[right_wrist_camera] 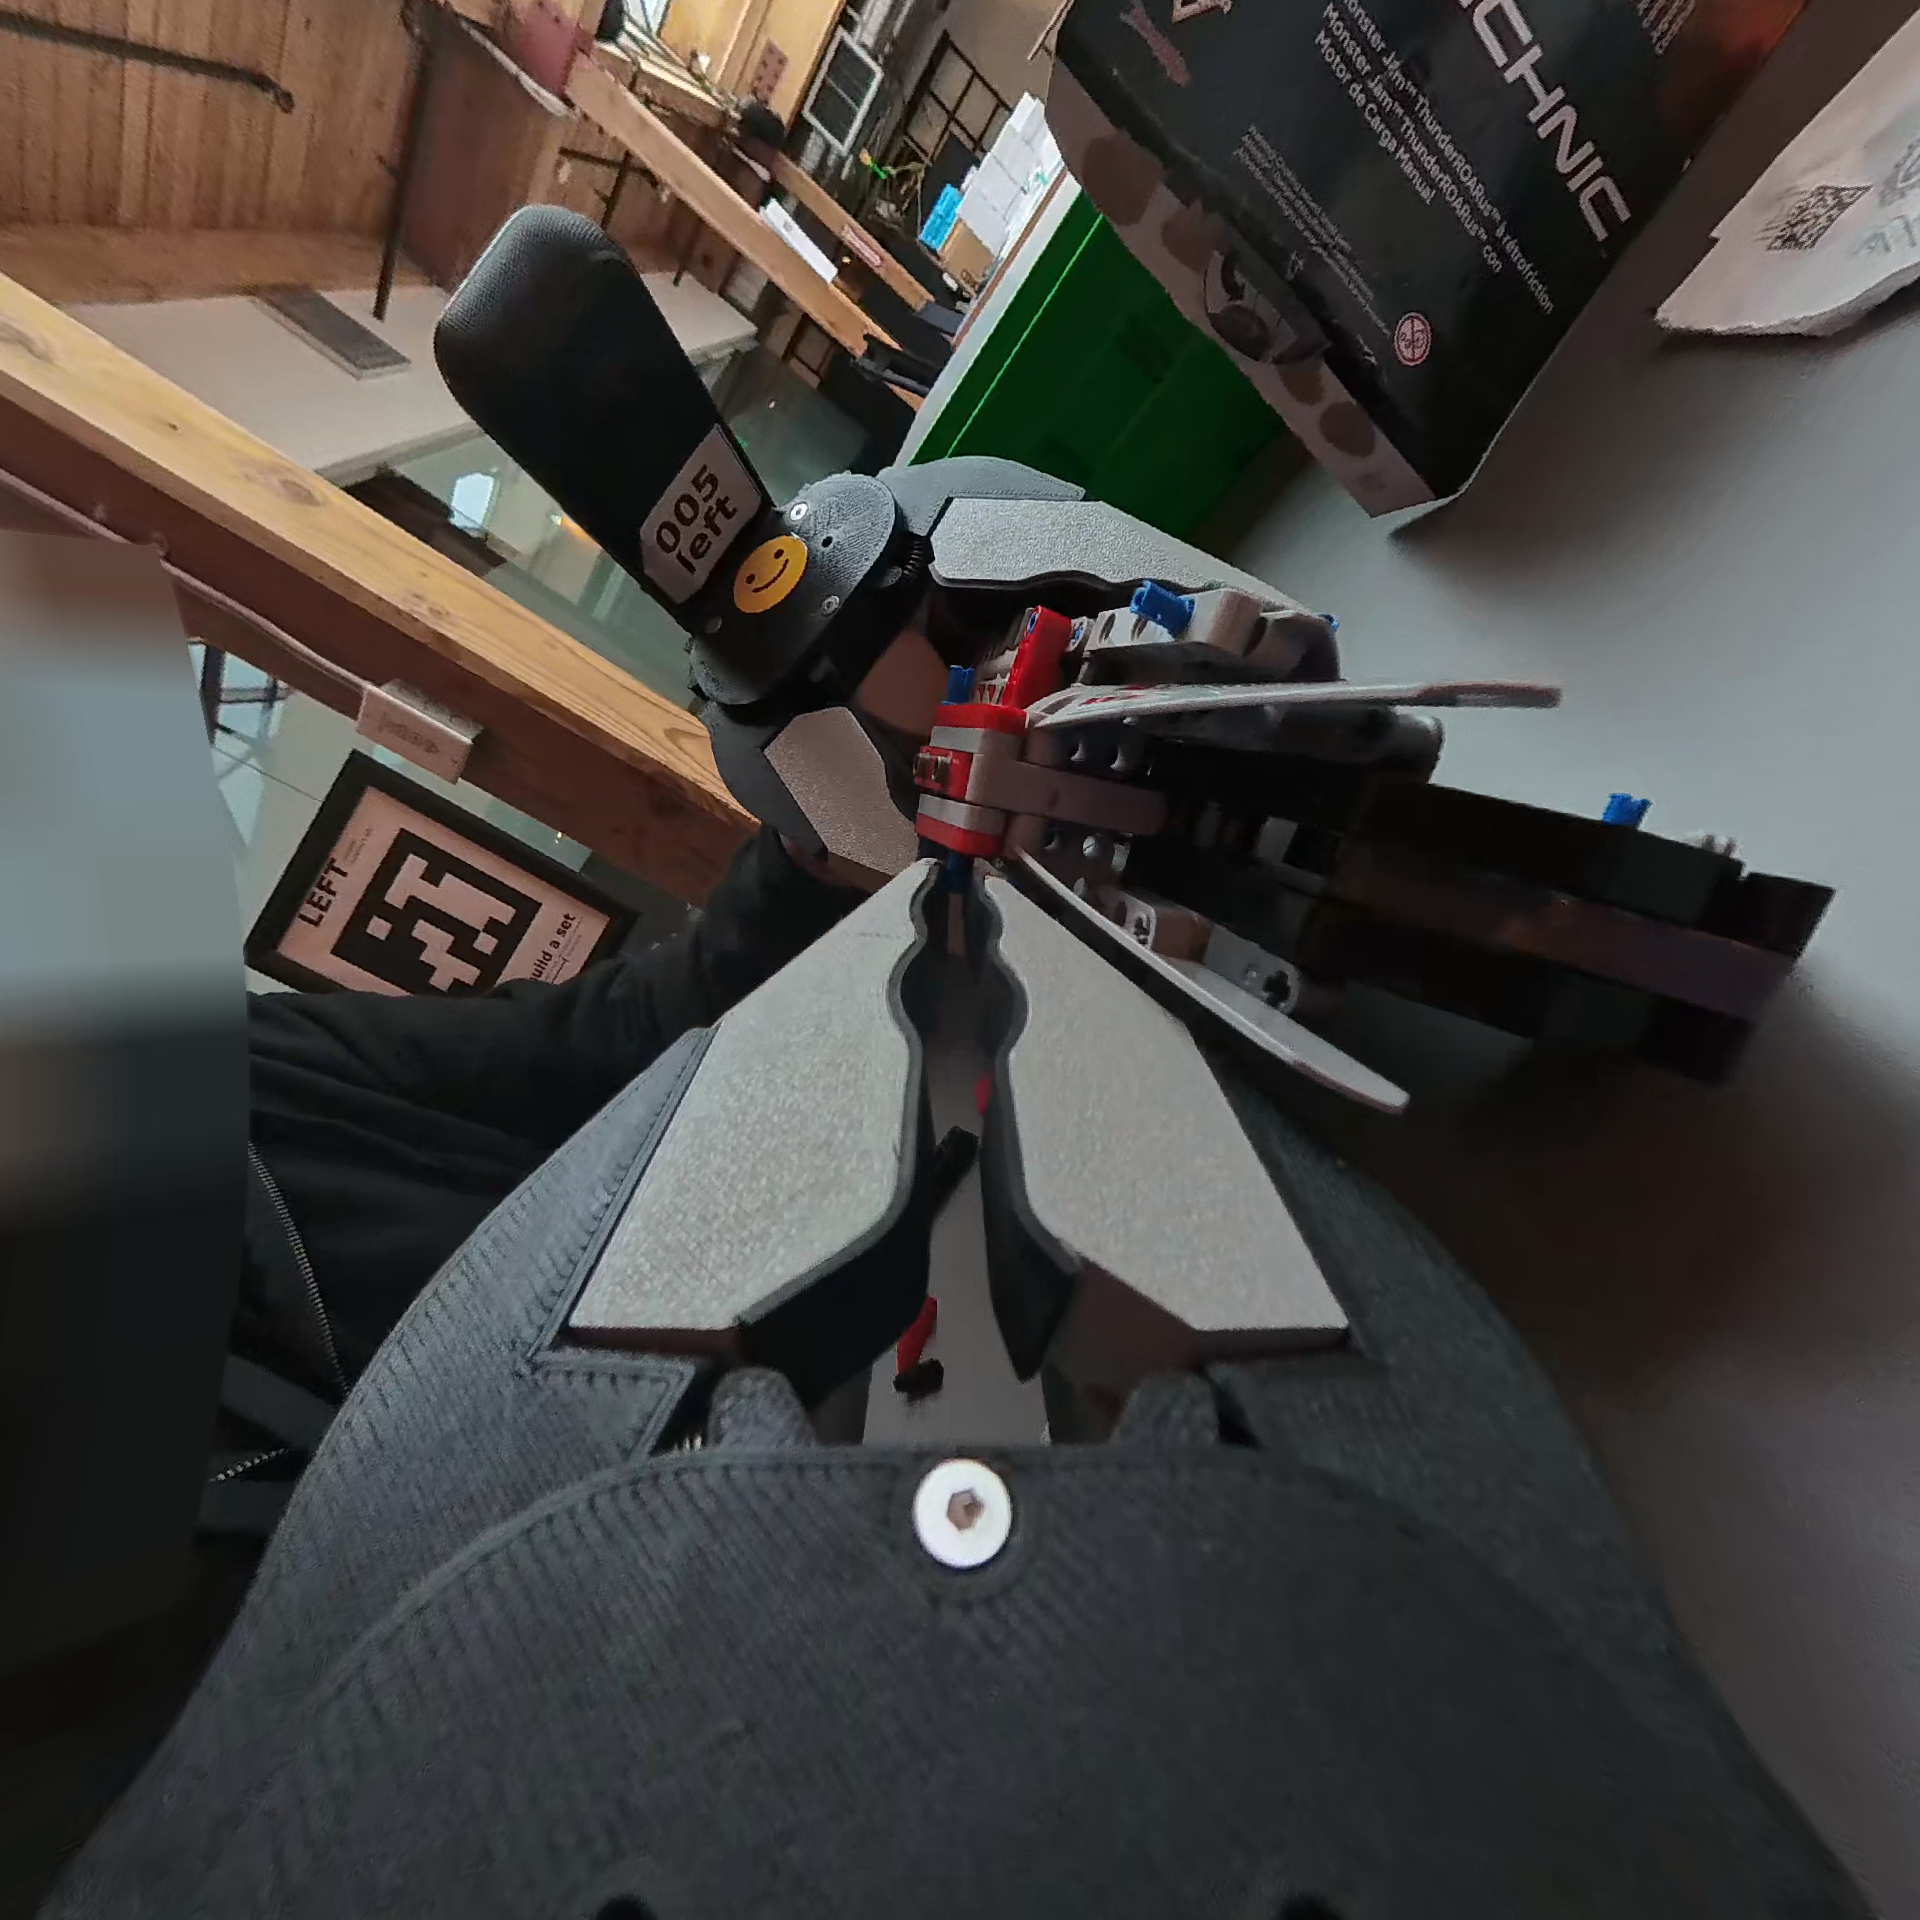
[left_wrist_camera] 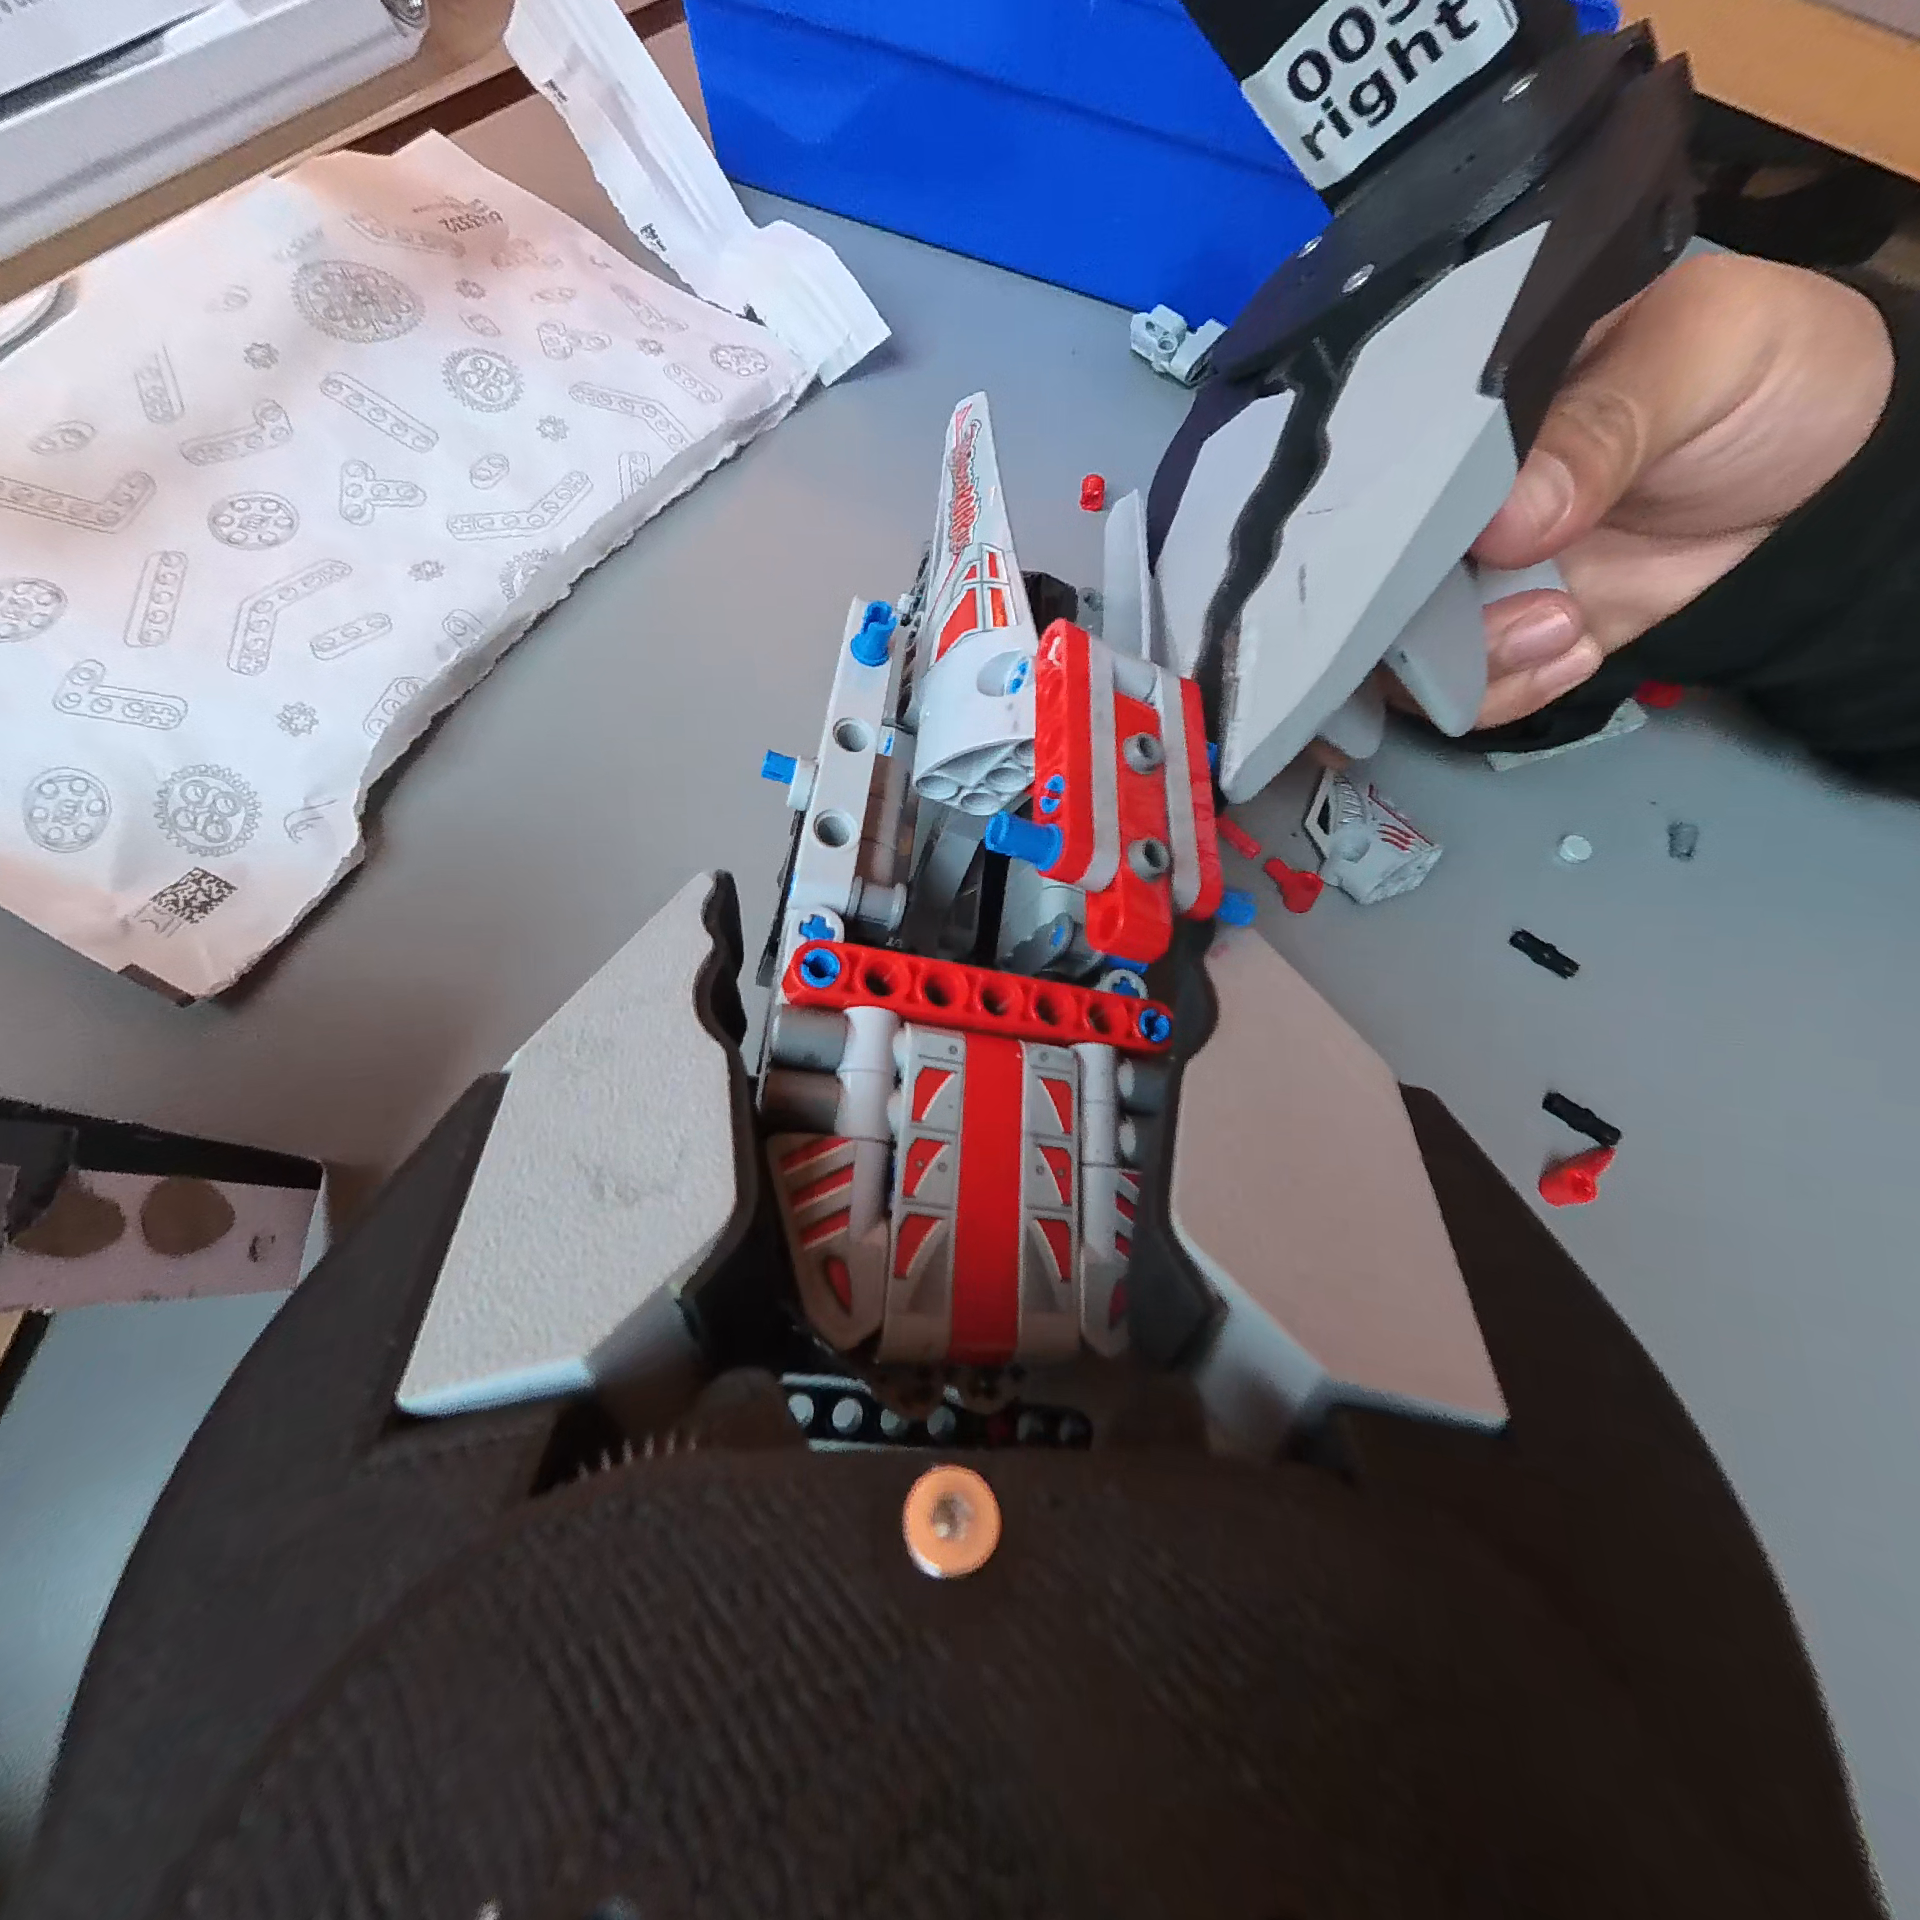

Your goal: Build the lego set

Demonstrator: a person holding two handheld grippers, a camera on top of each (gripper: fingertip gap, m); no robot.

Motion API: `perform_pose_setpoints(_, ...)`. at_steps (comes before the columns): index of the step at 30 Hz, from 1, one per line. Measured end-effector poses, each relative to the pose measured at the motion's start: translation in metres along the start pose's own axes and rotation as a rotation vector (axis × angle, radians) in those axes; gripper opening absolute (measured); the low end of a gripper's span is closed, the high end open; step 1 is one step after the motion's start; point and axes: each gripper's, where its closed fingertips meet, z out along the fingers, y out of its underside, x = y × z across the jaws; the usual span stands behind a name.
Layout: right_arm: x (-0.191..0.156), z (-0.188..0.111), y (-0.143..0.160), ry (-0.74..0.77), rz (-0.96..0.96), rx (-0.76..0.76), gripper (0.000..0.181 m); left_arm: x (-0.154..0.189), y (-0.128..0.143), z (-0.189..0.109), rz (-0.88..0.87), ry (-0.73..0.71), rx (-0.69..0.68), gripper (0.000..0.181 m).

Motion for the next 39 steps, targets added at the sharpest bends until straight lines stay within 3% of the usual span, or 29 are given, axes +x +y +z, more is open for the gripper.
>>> perform_pose_setpoints(13,-0.002,-0.006,0.004,0.054,-0.081,-0.095,0.0,-0.001,-0.001,0.001,-0.009,-0.019,-0.001,0.082)
perform_pose_setpoints(14,-0.008,-0.004,0.014,0.017,-0.079,-0.157,0.0,-0.004,-0.001,0.001,-0.021,-0.036,0.001,0.082)
perform_pose_setpoints(16,-0.006,0.006,0.049,0.023,-0.103,-0.309,0.0,-0.049,0.004,-0.015,-0.129,-0.191,0.012,0.078)
perform_pose_setpoints(17,-0.001,0.011,0.052,0.049,-0.098,-0.31,0.0,-0.056,0.006,-0.024,-0.159,-0.163,0.034,0.077)
perform_pose_setpoints(18,-0.002,0.013,0.041,0.047,-0.101,-0.257,0.0,-0.049,0.006,-0.027,-0.152,-0.099,0.054,0.077)
perform_pose_setpoints(20,-0.012,0.012,0.021,0.021,-0.134,-0.206,0.0,-0.038,0.008,-0.022,-0.082,-0.108,0.023,0.078)
perform_pose_setpoints(24,-0.004,0.011,0.015,0.078,-0.165,-0.161,0.0,-0.029,0.001,-0.013,0.003,-0.103,0.024,0.078)
perform_pose_setpoints(28,-0.002,-0.003,-0.009,0.065,-0.113,-0.025,0.02,-0.024,0.0,-0.016,0.069,-0.091,0.047,0.078)
perform_pose_setpoints(31,-0.004,-0.003,-0.012,0.017,-0.068,0.0,0.029,-0.02,-0.001,-0.014,0.107,-0.089,0.051,0.079)
perform_pose_setpoints(39,0.002,0.007,-0.014,-0.026,0.026,0.068,0.005,-0.013,-0.005,-0.013,0.212,-0.155,0.043,0.079)
